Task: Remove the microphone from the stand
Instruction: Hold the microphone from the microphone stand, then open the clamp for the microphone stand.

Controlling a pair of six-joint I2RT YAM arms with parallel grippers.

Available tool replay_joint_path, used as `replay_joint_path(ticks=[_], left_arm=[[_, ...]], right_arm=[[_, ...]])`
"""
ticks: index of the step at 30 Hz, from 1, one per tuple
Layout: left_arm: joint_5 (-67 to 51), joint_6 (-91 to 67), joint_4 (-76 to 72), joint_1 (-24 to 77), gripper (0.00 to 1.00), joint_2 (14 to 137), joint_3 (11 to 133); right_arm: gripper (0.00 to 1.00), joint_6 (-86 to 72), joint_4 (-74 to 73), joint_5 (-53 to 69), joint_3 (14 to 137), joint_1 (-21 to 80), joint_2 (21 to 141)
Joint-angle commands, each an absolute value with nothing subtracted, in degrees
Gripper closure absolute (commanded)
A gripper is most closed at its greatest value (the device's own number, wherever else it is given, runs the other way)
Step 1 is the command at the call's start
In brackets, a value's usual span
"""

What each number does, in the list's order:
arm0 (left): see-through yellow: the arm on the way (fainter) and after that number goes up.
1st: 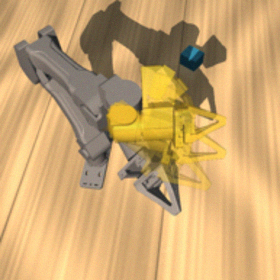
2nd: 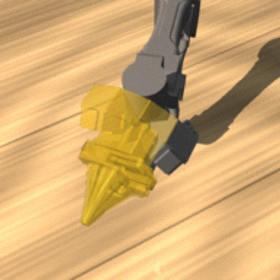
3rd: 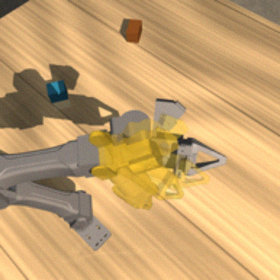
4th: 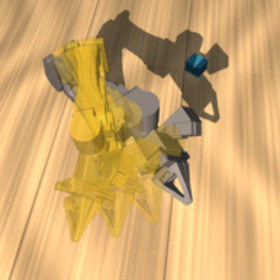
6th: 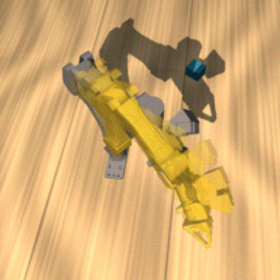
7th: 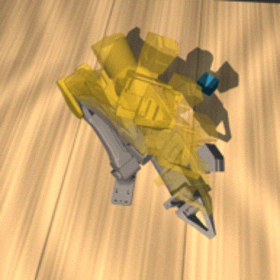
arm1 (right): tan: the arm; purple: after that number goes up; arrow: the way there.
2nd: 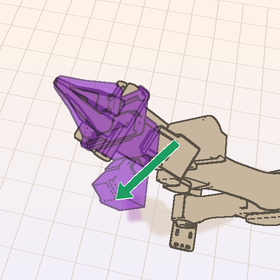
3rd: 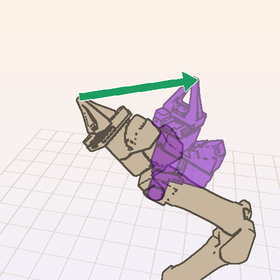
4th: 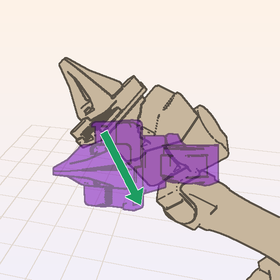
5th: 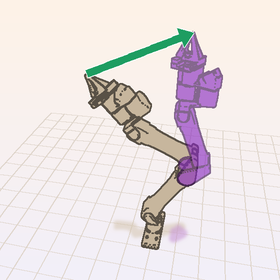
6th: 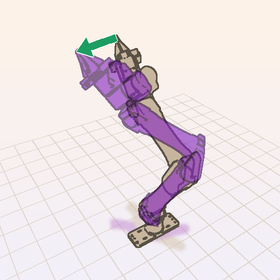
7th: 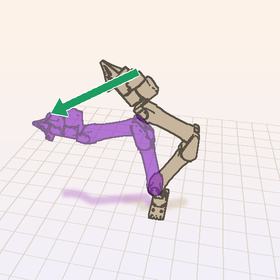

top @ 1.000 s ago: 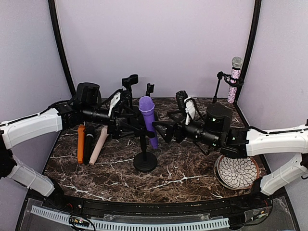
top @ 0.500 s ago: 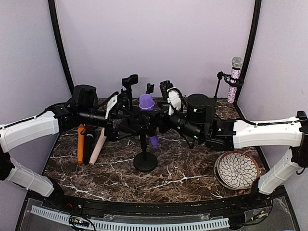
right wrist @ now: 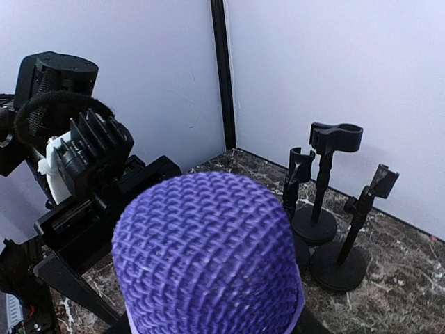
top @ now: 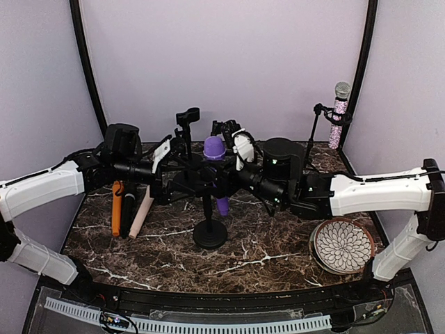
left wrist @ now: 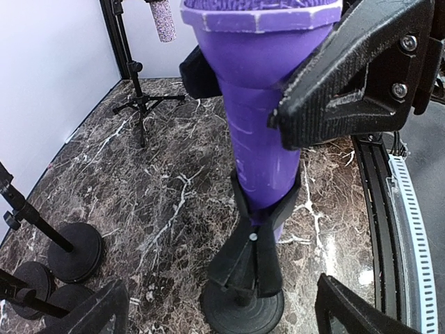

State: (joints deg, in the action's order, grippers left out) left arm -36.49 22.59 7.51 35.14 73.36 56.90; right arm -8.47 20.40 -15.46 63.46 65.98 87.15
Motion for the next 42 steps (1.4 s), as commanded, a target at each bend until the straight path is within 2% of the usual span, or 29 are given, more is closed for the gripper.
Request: replay_joint_path(ticks=[1,8,12,18,23,31,33,35,39,42], left_arm=[[-36.2,24.9,9.0,35.0,0.05,72.8,56.2],[-37.4,26.2,11.1,36.7,0.05,74.4,56.8],[-37.9,26.6,11.1,38.1,0.05,74.5,56.6],[-37.0,26.1,10.6,39.2,0.05,75.6,56.4],[-34.1,26.6,10.1,40.0,0.11,76.4,55.8],[-31.8,25.5,5.8,40.2,0.37,75.4,53.8],[-32.2,25.5,5.7,40.4,0.4,75.5,53.7],[-32.5,25.5,5.3,40.5,0.39,75.5,53.7],[-33.0,24.8,3.5,40.6,0.32,74.5,53.0],[-33.2,24.5,2.0,40.6,0.36,73.6,52.1]], right_arm=[[0.63,-6.2,25.5,-14.1,61.1,66.4,85.1],[0.82,0.8,27.6,-7.6,58.5,66.2,83.0],[0.88,3.5,26.7,-4.6,58.7,66.2,82.8],[0.89,2.8,26.2,-3.7,59.5,66.1,84.0],[0.89,2.2,27.2,-4.4,59.1,66.1,84.1],[0.9,1.7,27.8,-4.9,58.5,66.0,83.9],[0.9,1.4,28.5,-4.9,57.9,66.0,83.7],[0.9,1.2,28.7,-4.9,57.8,66.0,83.7],[0.91,0.8,28.8,-4.7,58.0,66.0,84.1],[0.92,0.6,28.8,-4.6,58.1,66.0,84.3]])
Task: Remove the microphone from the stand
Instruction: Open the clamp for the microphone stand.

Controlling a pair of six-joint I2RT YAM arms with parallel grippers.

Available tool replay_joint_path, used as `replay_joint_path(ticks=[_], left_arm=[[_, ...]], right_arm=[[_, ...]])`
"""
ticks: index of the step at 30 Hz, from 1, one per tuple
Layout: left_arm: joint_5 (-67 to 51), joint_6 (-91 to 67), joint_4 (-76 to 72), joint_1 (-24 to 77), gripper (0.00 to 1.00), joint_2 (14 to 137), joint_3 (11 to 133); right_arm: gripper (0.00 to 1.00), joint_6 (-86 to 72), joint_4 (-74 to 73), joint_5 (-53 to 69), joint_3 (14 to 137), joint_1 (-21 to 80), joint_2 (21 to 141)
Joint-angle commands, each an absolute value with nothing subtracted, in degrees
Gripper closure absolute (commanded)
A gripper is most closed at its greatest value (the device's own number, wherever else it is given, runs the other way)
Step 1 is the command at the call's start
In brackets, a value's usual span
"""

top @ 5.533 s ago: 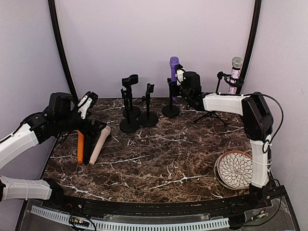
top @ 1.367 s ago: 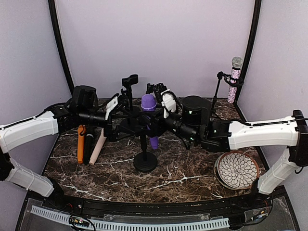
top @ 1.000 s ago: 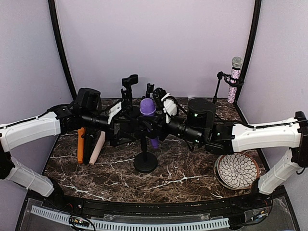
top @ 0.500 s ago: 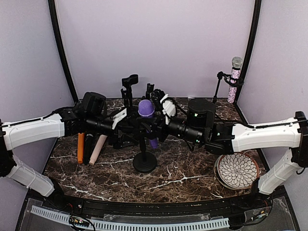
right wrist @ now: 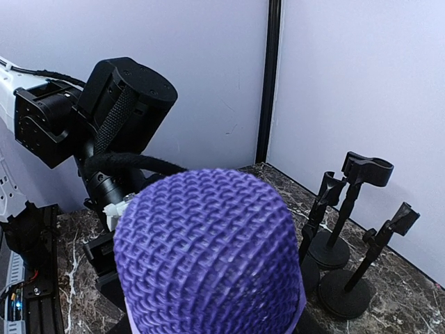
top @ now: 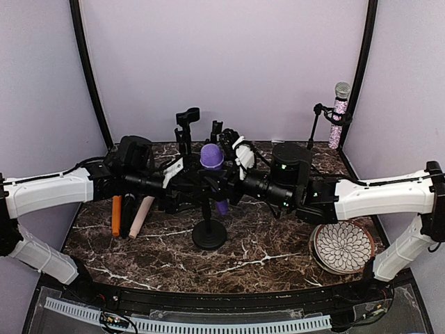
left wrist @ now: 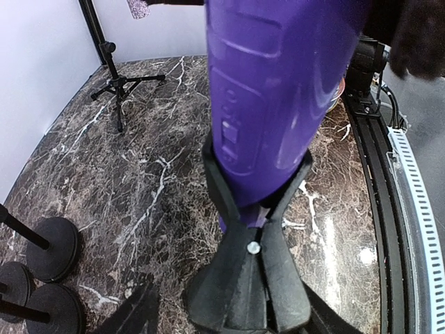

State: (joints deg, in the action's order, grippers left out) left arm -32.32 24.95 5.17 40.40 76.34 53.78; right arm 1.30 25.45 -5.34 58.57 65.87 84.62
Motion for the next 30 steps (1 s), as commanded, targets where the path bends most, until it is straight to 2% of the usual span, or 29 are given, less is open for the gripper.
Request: replay_joint_path(ticks=[1,6,13,16,18,19,20,21,23,30], left_arm=[[-33.3,24.5,1.9,40.6,0.36,73.6,52.1],[-34.2,24.3,2.3,40.6,0.42,73.9,52.4],[-35.3,24.0,2.2,40.6,0.36,73.9,52.5],[-35.6,23.7,1.7,40.7,0.38,73.8,52.3],[-35.7,23.6,1.3,40.7,0.5,73.7,52.2],[-35.7,23.6,1.4,40.6,0.61,73.7,52.3],[-35.5,23.7,1.5,40.7,0.68,73.7,52.3],[-35.4,23.9,1.8,40.7,0.85,73.7,52.4],[-35.0,24.2,1.9,40.7,0.98,73.6,52.4],[-33.3,24.7,2.8,40.7,1.0,73.6,52.5]], right_arm=[[0.92,0.5,28.7,-4.7,58.2,66.0,84.3],[0.92,0.5,28.6,-4.6,58.5,66.0,84.3],[0.92,0.4,28.8,-4.5,58.3,66.0,84.3],[0.92,0.4,28.7,-4.6,58.3,66.0,84.3],[0.93,0.3,28.9,-4.7,58.3,66.0,84.2],[0.93,0.2,28.9,-4.7,58.2,66.0,84.2],[0.93,0.2,29.0,-4.7,58.3,66.0,84.1],[0.93,0.1,29.1,-4.8,58.2,66.0,84.1],[0.93,0.1,29.1,-5.2,58.1,66.0,83.9],[0.95,0.9,25.1,-11.1,58.1,66.0,81.6]])
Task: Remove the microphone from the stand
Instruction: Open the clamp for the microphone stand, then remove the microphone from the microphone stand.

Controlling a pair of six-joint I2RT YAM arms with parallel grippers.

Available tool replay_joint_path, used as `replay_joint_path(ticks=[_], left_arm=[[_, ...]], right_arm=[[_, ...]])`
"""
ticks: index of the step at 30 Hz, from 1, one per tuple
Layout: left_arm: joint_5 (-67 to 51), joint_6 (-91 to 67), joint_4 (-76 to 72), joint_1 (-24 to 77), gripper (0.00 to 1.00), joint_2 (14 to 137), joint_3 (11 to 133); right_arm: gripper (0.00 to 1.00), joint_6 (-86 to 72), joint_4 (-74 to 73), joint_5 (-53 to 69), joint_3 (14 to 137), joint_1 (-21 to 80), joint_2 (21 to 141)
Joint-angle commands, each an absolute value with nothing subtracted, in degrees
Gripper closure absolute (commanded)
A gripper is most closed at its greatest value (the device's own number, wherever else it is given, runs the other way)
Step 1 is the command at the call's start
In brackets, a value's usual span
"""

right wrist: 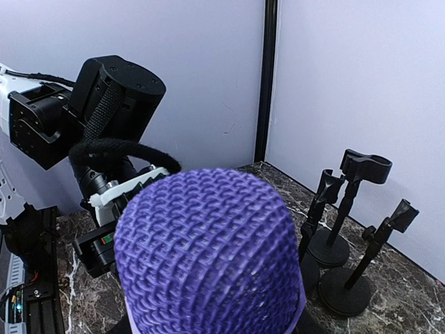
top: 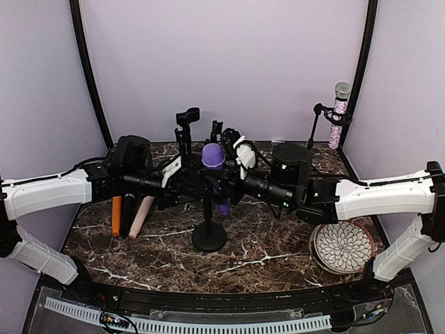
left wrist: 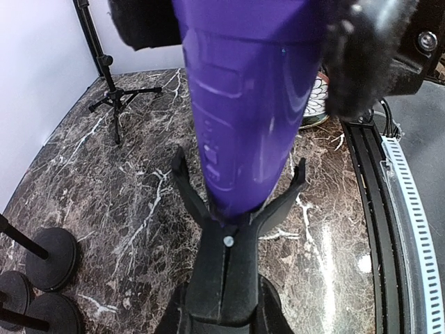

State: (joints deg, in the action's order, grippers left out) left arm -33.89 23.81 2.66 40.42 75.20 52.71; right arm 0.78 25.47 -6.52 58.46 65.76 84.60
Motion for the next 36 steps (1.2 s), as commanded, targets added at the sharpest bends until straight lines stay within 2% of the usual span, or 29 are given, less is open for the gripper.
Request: replay_joint_path(ticks=[1,7,9,10,11,13,14,15,17,20,23,25,36], left_arm=[[-32.9,24.8,3.0,40.7,1.0,73.6,52.5],[-32.1,25.0,3.3,40.7,1.0,74.0,52.7],[-32.0,24.9,3.6,40.7,0.96,74.2,52.8],[-31.9,24.6,3.6,40.7,0.84,74.3,52.9],[-31.7,24.4,3.5,40.6,0.79,74.3,52.9],[-31.6,24.0,3.2,40.7,0.6,74.3,52.8],[-31.6,23.8,3.1,40.7,0.55,74.3,52.8],[-31.5,23.7,3.0,40.7,0.38,74.2,52.8],[-31.3,23.4,2.6,40.7,0.26,74.1,52.7],[-31.0,22.7,2.1,40.7,0.22,73.9,52.6],[-30.8,22.0,1.7,40.7,0.12,73.2,52.6],[-30.6,21.1,0.8,40.7,0.09,72.4,52.4],[-29.2,10.4,-11.4,40.7,0.05,61.1,50.5]], right_arm=[[0.95,1.1,24.3,-12.3,57.6,66.0,80.8],[0.95,0.4,22.6,-17.5,53.8,65.8,74.0],[0.95,0.1,22.6,-18.6,52.8,65.7,72.5],[0.95,0.1,22.9,-19.1,52.3,65.6,71.9],[0.95,0.1,23.3,-19.6,51.9,65.5,71.4],[0.95,0.0,24.0,-20.0,51.1,65.3,70.8],[0.95,0.1,24.4,-20.0,50.9,65.3,70.5],[0.95,-0.6,24.9,-20.0,50.7,65.3,70.4],[0.95,-1.3,25.9,-19.6,50.3,65.3,70.2],[0.95,-1.8,27.3,-18.8,50.0,65.3,69.9],[0.95,-1.8,27.0,-18.9,50.5,65.3,69.7],[0.95,-2.1,26.3,-18.9,50.9,65.2,69.5],[0.96,-4.0,22.7,-10.5,57.1,65.2,66.2]])
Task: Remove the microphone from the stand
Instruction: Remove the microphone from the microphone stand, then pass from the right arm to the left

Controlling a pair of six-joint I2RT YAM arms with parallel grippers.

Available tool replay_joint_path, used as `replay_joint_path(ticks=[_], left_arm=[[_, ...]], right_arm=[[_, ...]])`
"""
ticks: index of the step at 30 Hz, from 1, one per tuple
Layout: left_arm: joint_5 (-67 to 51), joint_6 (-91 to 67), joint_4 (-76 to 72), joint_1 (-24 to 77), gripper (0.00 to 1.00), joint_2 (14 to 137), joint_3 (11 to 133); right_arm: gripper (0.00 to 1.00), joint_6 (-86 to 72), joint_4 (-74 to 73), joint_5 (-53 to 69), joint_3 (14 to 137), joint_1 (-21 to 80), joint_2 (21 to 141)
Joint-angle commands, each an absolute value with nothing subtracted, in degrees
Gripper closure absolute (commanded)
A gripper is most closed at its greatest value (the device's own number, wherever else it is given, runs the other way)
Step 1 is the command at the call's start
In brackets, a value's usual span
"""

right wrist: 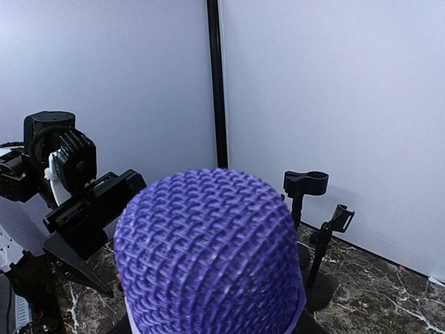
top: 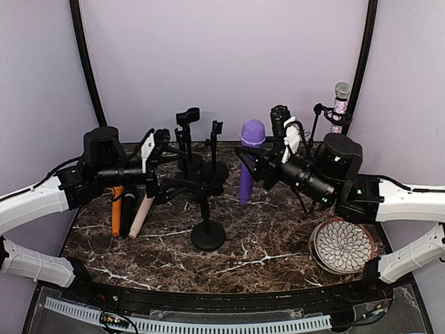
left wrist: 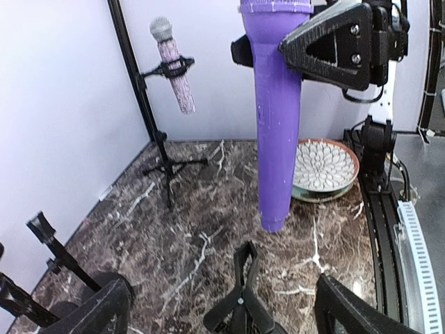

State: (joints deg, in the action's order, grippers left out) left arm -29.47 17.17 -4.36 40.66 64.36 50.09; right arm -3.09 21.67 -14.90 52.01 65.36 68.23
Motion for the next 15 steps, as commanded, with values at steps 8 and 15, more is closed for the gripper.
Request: replay_joint_path(ticks=[8,15], left_arm=[[-40.1,-3.4,-14.1,42.8,0.08,64.0,56.9],[-41.0,-2.3,-8.9,46.4,0.08,67.8,61.1]], right_arm=[[0.96,-7.9,31.3,1.9,57.9,64.2,69.2],[0.96,-13.4,36.7,12.0,59.2,62.6,72.7]])
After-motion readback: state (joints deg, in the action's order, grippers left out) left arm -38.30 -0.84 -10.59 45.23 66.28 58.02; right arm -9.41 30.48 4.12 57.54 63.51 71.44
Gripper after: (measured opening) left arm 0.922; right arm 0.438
